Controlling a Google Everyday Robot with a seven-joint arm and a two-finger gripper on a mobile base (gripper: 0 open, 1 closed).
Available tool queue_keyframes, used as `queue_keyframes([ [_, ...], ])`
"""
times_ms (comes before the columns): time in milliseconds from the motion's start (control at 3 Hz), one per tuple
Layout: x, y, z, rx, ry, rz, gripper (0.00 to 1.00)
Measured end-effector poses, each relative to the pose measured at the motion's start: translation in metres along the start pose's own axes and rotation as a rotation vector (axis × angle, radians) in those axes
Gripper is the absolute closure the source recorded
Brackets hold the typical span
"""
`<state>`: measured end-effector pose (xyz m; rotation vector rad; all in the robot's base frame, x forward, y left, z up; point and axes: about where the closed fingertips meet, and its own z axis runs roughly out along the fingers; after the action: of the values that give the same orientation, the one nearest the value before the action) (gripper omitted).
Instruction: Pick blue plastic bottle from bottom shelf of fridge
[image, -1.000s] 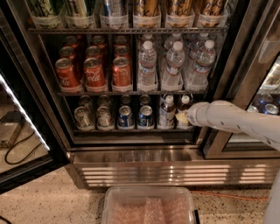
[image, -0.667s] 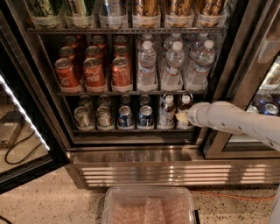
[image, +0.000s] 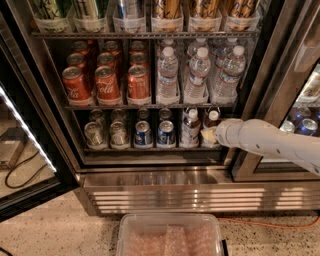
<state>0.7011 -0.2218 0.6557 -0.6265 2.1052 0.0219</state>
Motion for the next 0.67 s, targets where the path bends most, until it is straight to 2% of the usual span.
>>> queue_keyframes([
  [667, 0.0009, 0.0005, -0.0064, 0.017, -0.028, 0.003, 1.0],
])
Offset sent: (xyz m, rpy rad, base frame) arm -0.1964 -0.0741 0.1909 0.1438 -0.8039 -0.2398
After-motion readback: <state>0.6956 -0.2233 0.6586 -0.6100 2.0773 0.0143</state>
